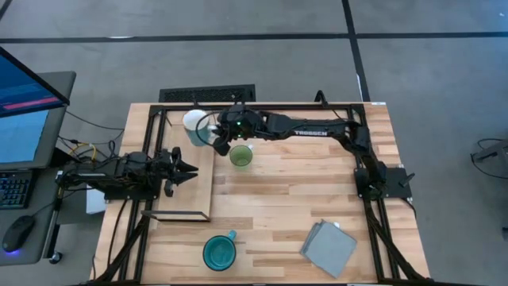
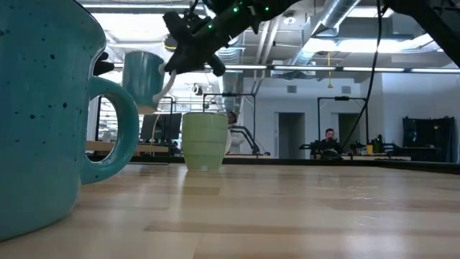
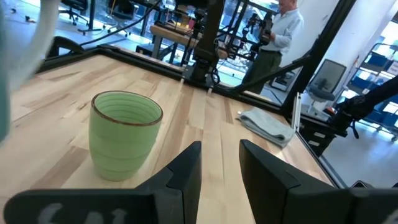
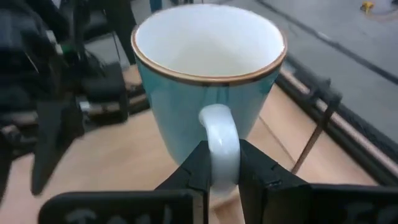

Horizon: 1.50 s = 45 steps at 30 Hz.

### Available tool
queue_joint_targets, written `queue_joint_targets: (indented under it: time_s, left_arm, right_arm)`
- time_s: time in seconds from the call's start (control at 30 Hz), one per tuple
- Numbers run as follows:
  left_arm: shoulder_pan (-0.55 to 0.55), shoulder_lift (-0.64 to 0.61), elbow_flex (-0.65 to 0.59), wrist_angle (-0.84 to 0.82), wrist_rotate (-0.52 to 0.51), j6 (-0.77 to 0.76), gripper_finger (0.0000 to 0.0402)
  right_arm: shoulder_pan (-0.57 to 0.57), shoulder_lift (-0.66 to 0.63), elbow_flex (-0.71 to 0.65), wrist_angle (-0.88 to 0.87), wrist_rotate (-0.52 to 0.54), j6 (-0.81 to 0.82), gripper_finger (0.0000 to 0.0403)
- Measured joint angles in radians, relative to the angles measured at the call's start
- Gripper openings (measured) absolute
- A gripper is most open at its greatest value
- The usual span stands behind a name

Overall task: Stack small to large cups/mugs on shelf
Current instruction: Put the light blue mug on the shelf

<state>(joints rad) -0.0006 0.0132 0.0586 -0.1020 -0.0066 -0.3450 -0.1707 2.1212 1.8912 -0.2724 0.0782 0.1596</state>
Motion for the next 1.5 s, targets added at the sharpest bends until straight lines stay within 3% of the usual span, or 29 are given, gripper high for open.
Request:
queue_joint_targets:
  time_s: [0.7,1.5]
  left_arm:
    - [0.000,0.000,0.003,-0.015,-0.012,0.001,0.0098]
    - [0.000,0.000,0.004,-0.019,-0.033,0.009,0.0098]
  right_arm:
    - [-0.013,0.105,0.004,0.088,-0.029,0.016,0.0063]
    - [-0.030,0.307,0.290,0.051,-0.115,0.007,0.0063]
